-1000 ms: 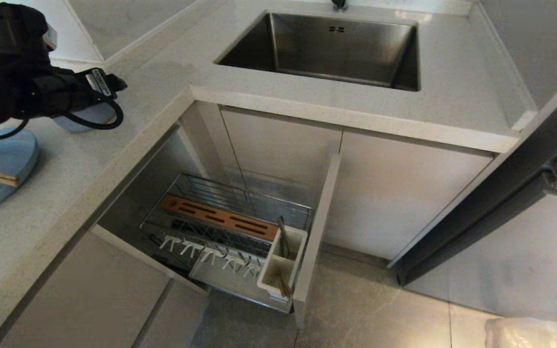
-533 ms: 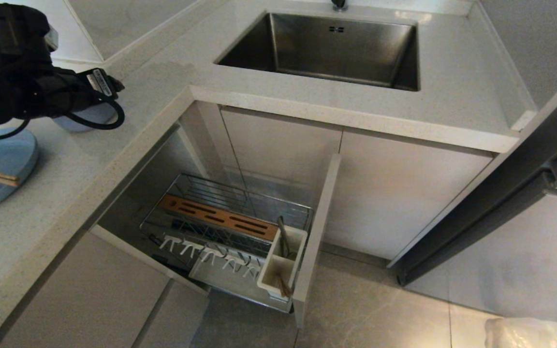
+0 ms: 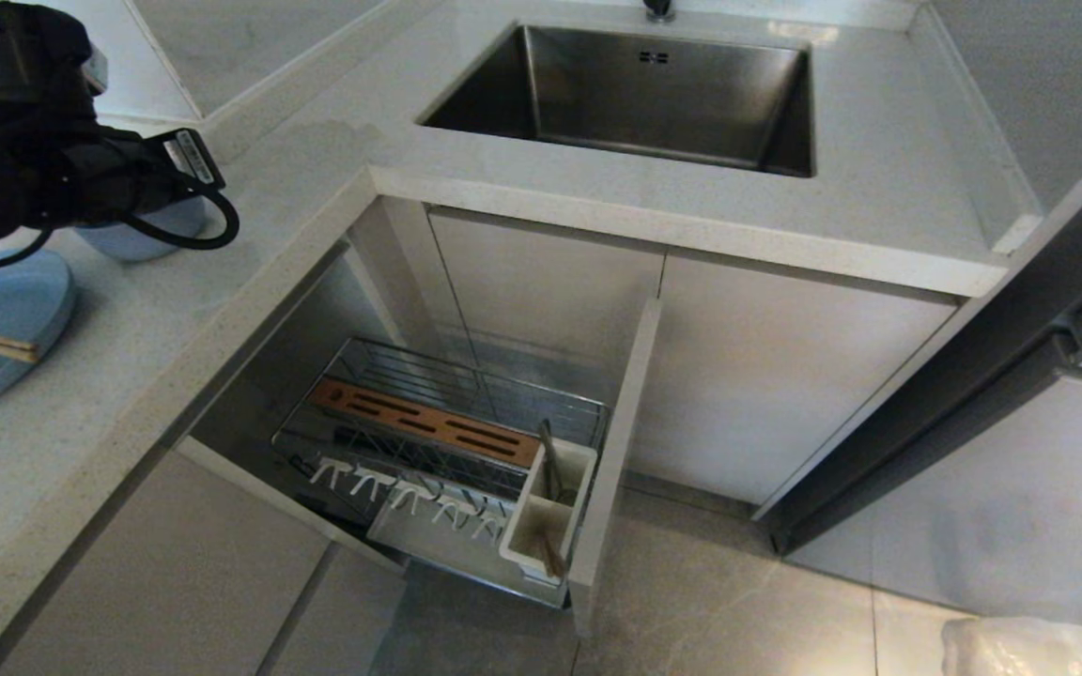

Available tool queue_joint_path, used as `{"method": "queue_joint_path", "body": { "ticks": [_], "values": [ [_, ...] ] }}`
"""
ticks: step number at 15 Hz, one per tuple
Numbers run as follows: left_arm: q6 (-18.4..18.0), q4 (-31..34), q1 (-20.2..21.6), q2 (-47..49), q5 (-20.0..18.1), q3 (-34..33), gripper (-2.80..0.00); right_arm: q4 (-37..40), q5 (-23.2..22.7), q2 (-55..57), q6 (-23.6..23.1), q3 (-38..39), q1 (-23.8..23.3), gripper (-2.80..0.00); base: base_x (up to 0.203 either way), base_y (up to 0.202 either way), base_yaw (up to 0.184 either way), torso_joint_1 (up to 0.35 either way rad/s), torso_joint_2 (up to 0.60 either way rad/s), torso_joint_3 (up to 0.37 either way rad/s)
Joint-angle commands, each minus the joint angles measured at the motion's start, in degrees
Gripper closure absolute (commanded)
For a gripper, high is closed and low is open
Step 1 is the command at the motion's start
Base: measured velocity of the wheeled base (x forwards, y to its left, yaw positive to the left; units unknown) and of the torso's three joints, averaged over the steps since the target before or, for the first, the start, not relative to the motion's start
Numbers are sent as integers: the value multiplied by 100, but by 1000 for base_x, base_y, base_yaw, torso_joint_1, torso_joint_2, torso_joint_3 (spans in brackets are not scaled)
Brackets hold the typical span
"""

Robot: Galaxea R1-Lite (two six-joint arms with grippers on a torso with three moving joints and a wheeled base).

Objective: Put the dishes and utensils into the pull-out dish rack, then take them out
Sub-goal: Pick up the bowl and place it in the cupboard

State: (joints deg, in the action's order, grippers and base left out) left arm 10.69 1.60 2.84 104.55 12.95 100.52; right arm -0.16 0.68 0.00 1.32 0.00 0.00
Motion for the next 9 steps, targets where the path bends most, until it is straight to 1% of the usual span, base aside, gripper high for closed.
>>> {"method": "queue_joint_path", "body": {
  "ticks": [1, 5, 9],
  "values": [
    [8, 7, 6, -67, 2, -11, 0, -2, 2, 9, 0, 0, 0, 0, 0, 0, 0, 0, 0, 0],
    [-18, 31, 3, -473, -57, -214, 0, -2, 2, 4, 0, 0, 0, 0, 0, 0, 0, 0, 0, 0],
    [23, 24, -30, -1260, -289, -533, 0, -2, 2, 1, 0, 0, 0, 0, 0, 0, 0, 0, 0, 0]
  ]
}}
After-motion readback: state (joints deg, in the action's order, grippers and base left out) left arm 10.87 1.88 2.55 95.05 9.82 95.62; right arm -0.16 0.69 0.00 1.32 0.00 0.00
